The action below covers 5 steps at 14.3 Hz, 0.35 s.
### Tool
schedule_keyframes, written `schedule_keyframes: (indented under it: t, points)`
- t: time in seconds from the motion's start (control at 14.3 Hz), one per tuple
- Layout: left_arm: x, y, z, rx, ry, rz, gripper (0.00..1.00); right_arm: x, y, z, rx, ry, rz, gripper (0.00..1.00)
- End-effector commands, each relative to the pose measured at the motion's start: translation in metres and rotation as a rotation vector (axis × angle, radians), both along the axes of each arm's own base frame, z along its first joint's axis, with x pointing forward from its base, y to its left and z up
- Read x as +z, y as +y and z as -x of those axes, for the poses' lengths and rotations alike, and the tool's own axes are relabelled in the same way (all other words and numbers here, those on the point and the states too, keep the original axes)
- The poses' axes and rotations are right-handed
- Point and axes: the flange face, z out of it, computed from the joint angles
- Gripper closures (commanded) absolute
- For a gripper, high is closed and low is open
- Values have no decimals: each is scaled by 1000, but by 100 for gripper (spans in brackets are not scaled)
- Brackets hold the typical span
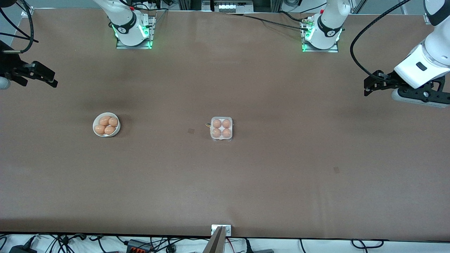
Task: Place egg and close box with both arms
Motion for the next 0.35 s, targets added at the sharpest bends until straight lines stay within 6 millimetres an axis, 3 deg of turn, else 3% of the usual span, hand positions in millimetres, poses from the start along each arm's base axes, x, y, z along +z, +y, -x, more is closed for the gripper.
schedule_keyframes:
  t: [0.0,0.28]
  points:
    - [8,-2,4,1,-2,13,0,7,-2,4,8,2,4,0]
    - [8,-3,4,72,1,12,0,6,-2,4,8,2,4,0]
